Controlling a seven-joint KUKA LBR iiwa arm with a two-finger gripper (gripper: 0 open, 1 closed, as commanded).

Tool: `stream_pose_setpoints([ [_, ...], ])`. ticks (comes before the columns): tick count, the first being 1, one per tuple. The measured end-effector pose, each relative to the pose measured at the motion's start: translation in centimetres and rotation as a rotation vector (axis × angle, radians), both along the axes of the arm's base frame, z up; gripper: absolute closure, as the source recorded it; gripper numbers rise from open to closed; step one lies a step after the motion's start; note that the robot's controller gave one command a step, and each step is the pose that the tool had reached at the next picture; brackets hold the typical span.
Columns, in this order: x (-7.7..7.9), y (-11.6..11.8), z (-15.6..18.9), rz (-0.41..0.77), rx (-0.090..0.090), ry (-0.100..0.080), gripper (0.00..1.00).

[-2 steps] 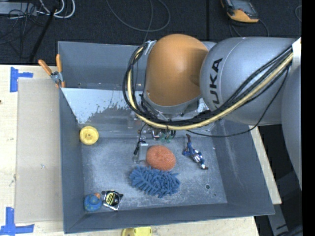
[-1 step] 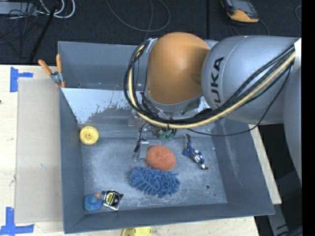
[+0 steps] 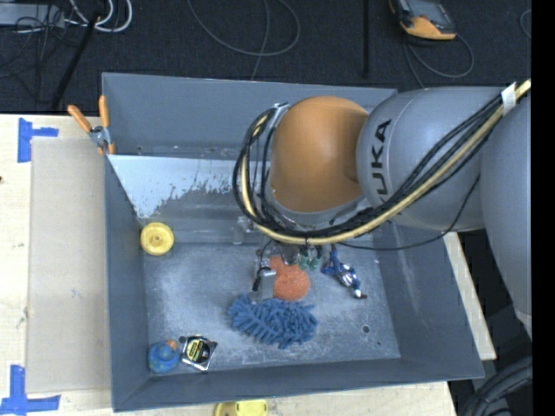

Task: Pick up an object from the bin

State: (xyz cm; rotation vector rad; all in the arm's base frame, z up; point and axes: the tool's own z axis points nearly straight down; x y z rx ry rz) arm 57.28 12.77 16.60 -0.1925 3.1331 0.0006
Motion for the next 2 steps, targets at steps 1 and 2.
stream_pose_setpoints([
  [1,-1.9,-3.3,-0.9,-0.221,-0.001,0.005,0.0],
  [2,-3.9,-3.2,-5.0,-0.099,0.0,0.003,0.0],
])
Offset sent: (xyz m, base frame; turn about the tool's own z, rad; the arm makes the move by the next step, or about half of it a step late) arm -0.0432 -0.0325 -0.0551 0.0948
